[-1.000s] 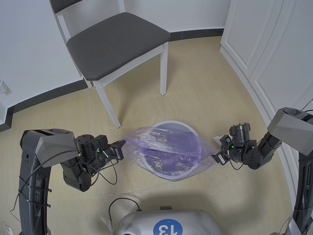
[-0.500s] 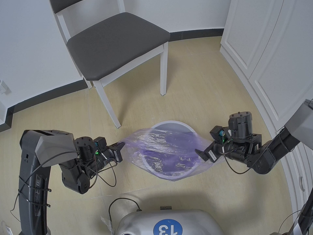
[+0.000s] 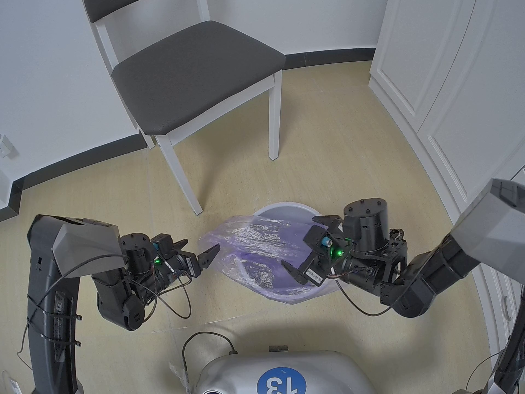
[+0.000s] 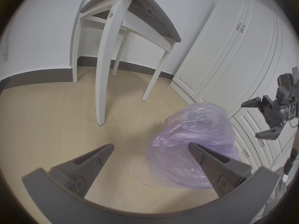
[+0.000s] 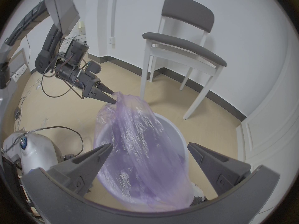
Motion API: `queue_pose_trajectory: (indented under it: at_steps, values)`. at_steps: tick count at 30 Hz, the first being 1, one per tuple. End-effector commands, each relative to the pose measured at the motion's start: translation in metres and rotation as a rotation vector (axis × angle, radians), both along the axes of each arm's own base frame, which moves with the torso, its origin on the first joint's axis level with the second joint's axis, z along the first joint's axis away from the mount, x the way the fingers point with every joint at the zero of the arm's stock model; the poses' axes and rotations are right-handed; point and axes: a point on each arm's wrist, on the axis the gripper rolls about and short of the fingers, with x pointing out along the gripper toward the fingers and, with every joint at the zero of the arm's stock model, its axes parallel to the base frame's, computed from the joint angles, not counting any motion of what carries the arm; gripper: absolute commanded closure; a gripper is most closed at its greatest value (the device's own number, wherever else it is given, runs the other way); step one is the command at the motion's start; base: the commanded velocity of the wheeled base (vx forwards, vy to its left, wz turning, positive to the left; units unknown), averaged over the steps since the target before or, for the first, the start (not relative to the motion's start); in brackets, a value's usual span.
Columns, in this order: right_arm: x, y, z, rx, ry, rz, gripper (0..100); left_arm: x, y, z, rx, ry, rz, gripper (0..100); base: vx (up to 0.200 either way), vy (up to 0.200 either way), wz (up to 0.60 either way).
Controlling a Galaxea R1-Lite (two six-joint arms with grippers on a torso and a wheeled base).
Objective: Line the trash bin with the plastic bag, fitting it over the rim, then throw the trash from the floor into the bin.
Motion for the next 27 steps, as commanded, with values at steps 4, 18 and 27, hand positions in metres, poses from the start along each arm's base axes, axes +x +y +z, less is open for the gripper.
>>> queue_pose_trajectory:
  at_steps: [4,18,27]
  values:
    - [0.026,0.02,-0.038,-0.018,0.024,-0.015,0,-0.022,0.008,0.034,-0.017,-0.036,0.01,0,0.0,0.0,0.0]
    - [0.042,0.009,-0.047,-0.014,0.033,-0.062,100,-0.036,0.012,0.058,-0.025,-0.07,0.015,0,0.0,0.0,0.0]
    - [0.046,0.003,-0.019,0.048,-0.008,-0.089,100,-0.036,0.013,0.058,-0.024,-0.072,0.018,0,0.0,0.0,0.0]
